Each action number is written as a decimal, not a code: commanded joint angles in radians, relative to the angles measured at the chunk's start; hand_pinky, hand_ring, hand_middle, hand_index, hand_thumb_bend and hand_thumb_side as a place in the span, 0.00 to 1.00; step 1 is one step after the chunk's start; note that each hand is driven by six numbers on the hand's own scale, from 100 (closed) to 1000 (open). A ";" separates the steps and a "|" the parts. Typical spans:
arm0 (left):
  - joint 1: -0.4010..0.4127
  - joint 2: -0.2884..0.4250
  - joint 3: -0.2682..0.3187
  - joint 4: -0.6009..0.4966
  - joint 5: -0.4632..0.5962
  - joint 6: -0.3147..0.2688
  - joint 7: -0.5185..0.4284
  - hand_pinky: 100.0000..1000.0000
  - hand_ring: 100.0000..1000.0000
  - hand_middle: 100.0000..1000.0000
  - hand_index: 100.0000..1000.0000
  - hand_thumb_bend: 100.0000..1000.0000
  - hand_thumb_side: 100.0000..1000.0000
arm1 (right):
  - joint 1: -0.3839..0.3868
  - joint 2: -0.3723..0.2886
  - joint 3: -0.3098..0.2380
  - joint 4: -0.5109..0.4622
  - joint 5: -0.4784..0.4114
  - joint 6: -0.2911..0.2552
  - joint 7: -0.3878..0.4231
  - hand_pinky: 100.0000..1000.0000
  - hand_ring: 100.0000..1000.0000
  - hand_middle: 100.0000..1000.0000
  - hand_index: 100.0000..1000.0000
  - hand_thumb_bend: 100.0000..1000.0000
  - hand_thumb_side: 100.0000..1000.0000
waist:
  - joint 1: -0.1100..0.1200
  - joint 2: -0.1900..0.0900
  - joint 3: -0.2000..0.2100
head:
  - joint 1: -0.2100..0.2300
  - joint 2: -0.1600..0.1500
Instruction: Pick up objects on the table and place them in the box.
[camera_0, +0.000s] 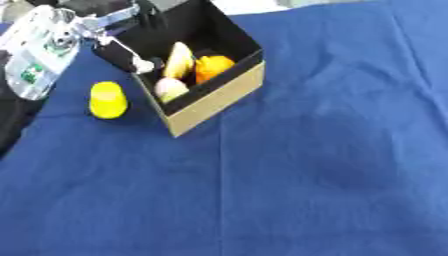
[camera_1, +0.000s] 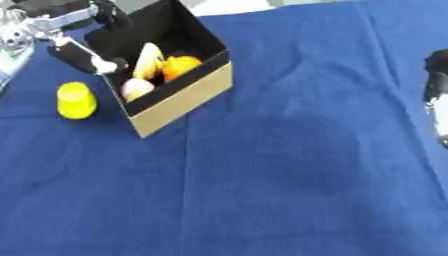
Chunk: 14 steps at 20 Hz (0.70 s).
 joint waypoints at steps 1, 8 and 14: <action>0.035 0.115 -0.013 -0.121 0.057 0.023 -0.007 0.77 0.68 0.63 0.80 0.33 0.15 | 0.005 -0.015 -0.017 -0.020 0.012 0.001 -0.012 0.70 0.73 0.55 0.69 0.06 0.29 | -0.005 -0.028 0.008 | -0.015 0.008; 0.207 0.283 0.012 -0.362 0.175 0.139 -0.025 0.77 0.68 0.62 0.80 0.35 0.15 | 0.020 -0.010 -0.021 -0.020 0.023 0.004 -0.021 0.70 0.73 0.55 0.69 0.06 0.29 | -0.013 -0.035 0.031 | -0.038 0.017; 0.209 0.264 0.001 -0.300 0.183 0.209 -0.100 0.78 0.70 0.65 0.83 0.45 0.19 | 0.016 -0.003 -0.020 -0.020 0.019 0.006 -0.021 0.70 0.73 0.55 0.69 0.06 0.29 | -0.021 -0.038 0.029 | -0.035 0.011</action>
